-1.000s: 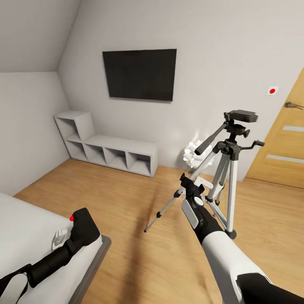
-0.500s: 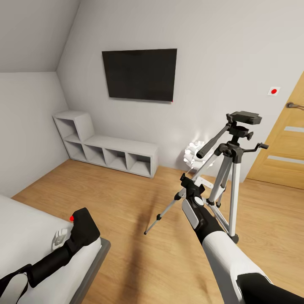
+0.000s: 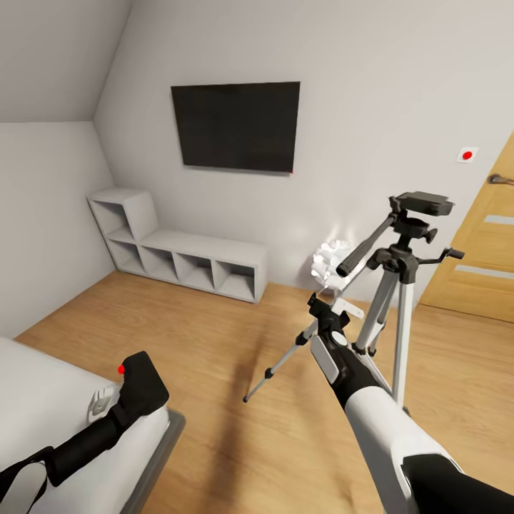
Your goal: Attach the digital camera to the camera tripod in the bedroom.
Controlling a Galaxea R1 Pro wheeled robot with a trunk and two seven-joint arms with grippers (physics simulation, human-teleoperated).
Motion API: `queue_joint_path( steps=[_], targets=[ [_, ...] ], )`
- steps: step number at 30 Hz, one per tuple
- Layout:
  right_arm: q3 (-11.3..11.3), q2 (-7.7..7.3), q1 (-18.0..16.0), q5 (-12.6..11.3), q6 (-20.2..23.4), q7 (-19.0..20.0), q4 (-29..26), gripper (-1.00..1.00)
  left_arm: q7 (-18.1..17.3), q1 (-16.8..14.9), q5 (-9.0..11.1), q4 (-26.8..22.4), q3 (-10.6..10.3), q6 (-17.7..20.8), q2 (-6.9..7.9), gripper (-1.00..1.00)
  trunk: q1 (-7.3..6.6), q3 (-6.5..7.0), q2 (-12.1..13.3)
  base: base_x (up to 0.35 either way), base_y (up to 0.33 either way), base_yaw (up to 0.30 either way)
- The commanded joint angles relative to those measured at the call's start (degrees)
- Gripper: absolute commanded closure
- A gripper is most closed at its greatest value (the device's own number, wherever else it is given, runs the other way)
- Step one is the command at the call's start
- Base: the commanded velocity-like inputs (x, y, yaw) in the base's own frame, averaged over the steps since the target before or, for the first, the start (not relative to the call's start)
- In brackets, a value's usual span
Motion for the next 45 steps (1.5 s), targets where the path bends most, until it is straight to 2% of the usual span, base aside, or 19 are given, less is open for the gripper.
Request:
queue_joint_path(
  steps=[1,14,15,24,45],
  targets=[
    [0.15,-0.03,-0.06,-0.58,-0.39,-0.12,0.04,-1.0,-0.14,-0.04,0.16,-0.01,0.09,0.4,-0.01,1.0,0.02,-0.05,-0.03,0.18,0.0,0.0],
    [0.14,-0.16,-0.15,-0.52,-0.32,-0.14,0.09,-1.0,-0.15,-0.04,0.16,0.08,0.05,0.38,0.0,1.0,0.02,-0.05,-0.03,0.034,0.0,0.0],
    [0.14,-0.19,-0.16,-0.52,-0.32,-0.14,0.08,1.0,-0.15,-0.04,0.16,0.09,0.04,0.38,0.0,1.0,0.02,-0.05,-0.03,0.002,0.0,0.0],
    [0.14,-0.32,-0.12,-0.42,-0.44,-0.12,0.05,1.0,-0.61,-0.04,0.46,0.05,0.25,1.06,0.23,1.0,0.02,-0.05,-0.03,0.0,0.0,0.0],
    [0.14,-0.46,-0.12,-0.29,-0.52,-0.11,0.02,1.0,-0.76,-0.04,0.8,-0.07,0.25,1.19,0.26,1.0,-4.59,3.72,8.39,0.0,0.0,0.0]
  ],
)
